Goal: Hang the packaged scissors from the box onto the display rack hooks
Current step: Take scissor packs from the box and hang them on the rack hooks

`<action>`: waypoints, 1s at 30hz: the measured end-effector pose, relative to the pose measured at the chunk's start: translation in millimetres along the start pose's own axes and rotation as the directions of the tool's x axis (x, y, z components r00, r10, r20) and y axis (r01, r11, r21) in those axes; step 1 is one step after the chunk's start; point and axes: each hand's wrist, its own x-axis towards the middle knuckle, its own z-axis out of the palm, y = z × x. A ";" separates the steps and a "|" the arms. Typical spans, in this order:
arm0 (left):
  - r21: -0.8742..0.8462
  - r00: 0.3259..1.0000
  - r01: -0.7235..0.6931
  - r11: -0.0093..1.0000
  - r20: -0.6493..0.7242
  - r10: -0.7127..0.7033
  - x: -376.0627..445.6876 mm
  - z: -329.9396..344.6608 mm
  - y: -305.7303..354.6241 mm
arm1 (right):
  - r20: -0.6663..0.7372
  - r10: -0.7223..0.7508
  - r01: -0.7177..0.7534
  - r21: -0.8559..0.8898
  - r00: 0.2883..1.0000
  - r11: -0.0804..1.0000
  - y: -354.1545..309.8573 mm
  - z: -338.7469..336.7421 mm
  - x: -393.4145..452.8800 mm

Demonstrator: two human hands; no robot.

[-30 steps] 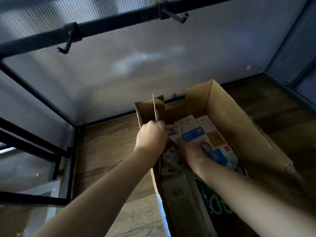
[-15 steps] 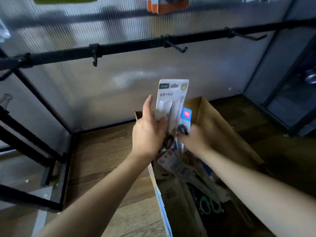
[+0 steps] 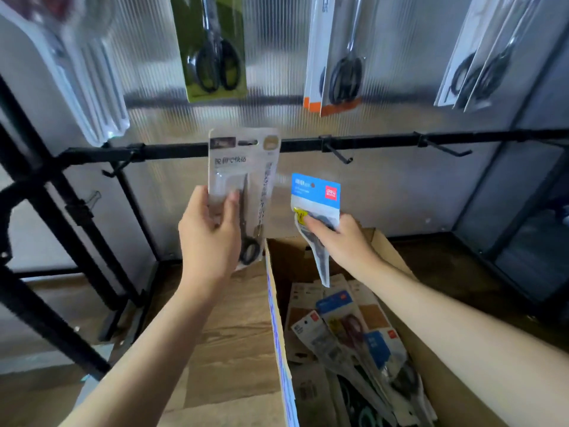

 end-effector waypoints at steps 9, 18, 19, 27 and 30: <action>-0.125 1.000 -0.009 0.992 -0.025 0.006 14.7 32.8 47.1 | -0.145 0.042 -0.003 0.262 0.988 0.965 -44.9 -42.3 1.7; -0.159 0.995 -0.095 0.983 0.007 0.098 22.0 87.6 104.4 | -0.299 0.004 0.069 0.231 0.954 0.970 -62.0 -126.4 6.3; -0.157 0.995 -0.094 0.983 -0.007 0.094 22.2 89.9 106.9 | -0.292 0.009 0.063 0.238 0.956 0.969 -61.0 -129.8 6.3; -0.043 0.991 -0.004 0.999 -0.135 -0.002 5.3 69.1 74.3 | -0.153 0.014 0.040 0.339 0.988 0.940 -45.2 -103.1 -2.1; 0.056 0.984 0.001 0.998 -0.180 0.009 7.0 42.6 63.3 | -0.062 -0.015 0.038 0.386 0.998 0.922 -48.8 -74.6 -2.0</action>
